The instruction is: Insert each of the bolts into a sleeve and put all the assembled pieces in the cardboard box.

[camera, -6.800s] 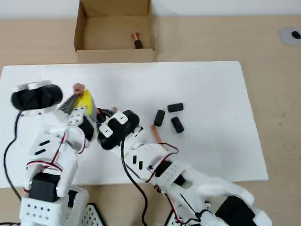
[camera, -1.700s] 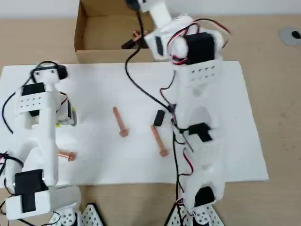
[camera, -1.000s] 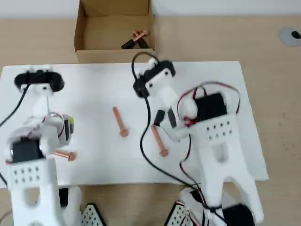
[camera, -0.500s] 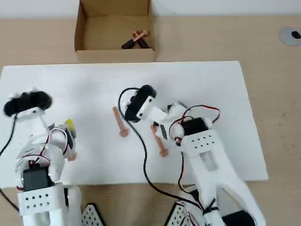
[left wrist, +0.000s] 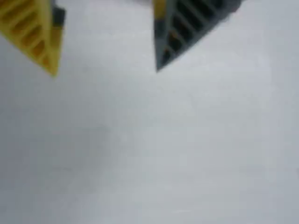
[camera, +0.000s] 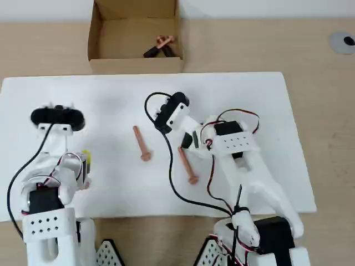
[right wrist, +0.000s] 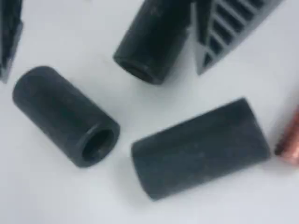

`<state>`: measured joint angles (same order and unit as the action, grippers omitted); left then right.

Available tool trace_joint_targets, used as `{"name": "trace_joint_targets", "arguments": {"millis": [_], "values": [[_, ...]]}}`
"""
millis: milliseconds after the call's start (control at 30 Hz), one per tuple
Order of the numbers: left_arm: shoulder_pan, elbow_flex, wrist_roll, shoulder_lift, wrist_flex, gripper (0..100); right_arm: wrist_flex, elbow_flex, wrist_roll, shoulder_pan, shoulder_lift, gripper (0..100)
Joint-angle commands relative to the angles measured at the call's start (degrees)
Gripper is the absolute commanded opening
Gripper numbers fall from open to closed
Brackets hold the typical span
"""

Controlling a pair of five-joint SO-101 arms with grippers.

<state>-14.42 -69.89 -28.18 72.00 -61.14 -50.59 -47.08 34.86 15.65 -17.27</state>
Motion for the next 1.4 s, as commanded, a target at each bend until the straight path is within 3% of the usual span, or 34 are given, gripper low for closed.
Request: {"name": "trace_joint_targets", "arguments": {"millis": [0,200,300,467,600,867,933,1067,1267,1367], "values": [[2.02,3.43,-10.9,-2.07,0.97,15,-0.18,3.21,0.62,-0.92,0.13,29.9],[6.07,6.07,-11.52,-4.88,1.14,15,-0.26,7.43,0.62,-1.01,0.22,29.9],[8.18,7.03,-3.43,-5.05,2.64,15,-1.67,12.97,0.35,-0.75,1.1,29.9],[8.35,2.9,14.07,-5.23,12.13,15,-11.08,26.33,-3.6,-1.27,9.98,29.9],[8.26,-0.18,21.89,-5.23,16.09,15,-16.88,38.11,-6.51,-3.12,20.79,29.9],[8.26,-2.37,22.68,-4.97,17.05,15,-35.96,58.95,-19.78,-3.3,36.88,29.9],[8.26,-2.37,22.68,-4.97,17.05,15,-38.15,61.93,-20.22,-3.03,37.67,29.9],[8.35,-2.46,22.68,-5.14,17.05,15,-42.29,66.24,-13.01,-2.33,37.93,29.9],[8.44,-2.46,22.59,-5.14,16.79,15,-51.87,68.09,18.37,-2.51,37.93,29.9],[8.53,-2.46,22.51,-5.14,16.62,15,-51.78,66.07,28.57,-4.88,38.02,29.9]]}}
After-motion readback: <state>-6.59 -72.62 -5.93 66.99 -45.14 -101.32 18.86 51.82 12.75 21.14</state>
